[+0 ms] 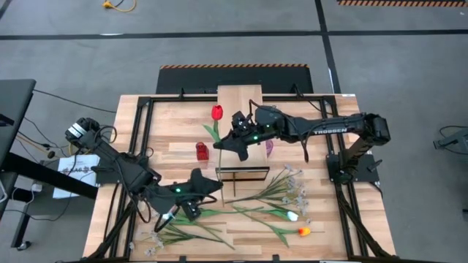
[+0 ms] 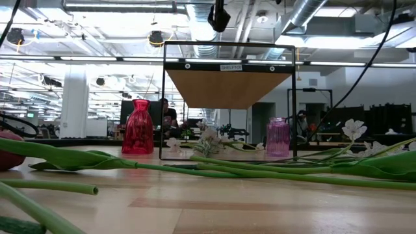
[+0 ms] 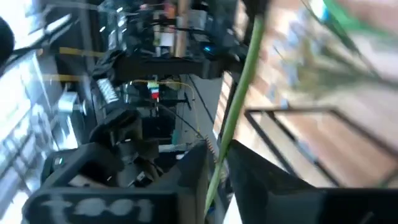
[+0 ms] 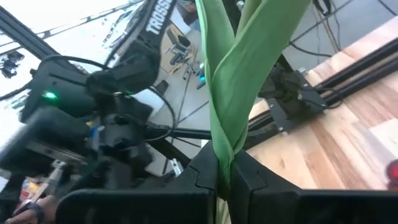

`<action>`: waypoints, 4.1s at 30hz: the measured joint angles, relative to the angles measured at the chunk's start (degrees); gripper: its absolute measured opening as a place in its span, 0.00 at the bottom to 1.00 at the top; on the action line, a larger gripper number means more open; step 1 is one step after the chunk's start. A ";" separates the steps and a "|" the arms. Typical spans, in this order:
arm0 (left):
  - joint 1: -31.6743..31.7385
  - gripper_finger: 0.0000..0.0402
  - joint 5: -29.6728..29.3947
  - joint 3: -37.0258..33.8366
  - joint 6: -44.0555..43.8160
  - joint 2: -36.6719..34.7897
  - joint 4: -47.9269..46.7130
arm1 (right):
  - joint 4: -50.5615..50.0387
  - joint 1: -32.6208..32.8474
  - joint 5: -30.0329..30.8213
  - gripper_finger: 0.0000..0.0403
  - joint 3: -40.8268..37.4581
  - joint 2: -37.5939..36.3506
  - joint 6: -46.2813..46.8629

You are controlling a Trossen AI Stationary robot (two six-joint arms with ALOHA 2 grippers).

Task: Pick and place flowers into a vace then onto a shelf
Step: Put the red tulip into the red flower vase

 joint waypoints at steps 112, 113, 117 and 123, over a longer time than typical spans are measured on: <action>20.94 0.36 41.03 0.63 -68.40 -5.75 8.83 | -10.09 14.83 10.99 0.01 -0.11 -4.20 -33.17; 20.94 0.36 41.03 0.63 -68.42 -5.75 8.58 | -10.01 14.73 10.97 0.01 -0.11 -4.20 -33.21; 20.94 0.36 41.03 0.61 -68.49 -5.75 7.95 | -9.95 14.60 10.95 0.01 -0.11 -4.22 -33.16; 20.87 0.36 41.05 0.59 -68.43 -5.75 9.13 | -13.10 14.53 10.95 0.01 -0.11 -4.22 -33.10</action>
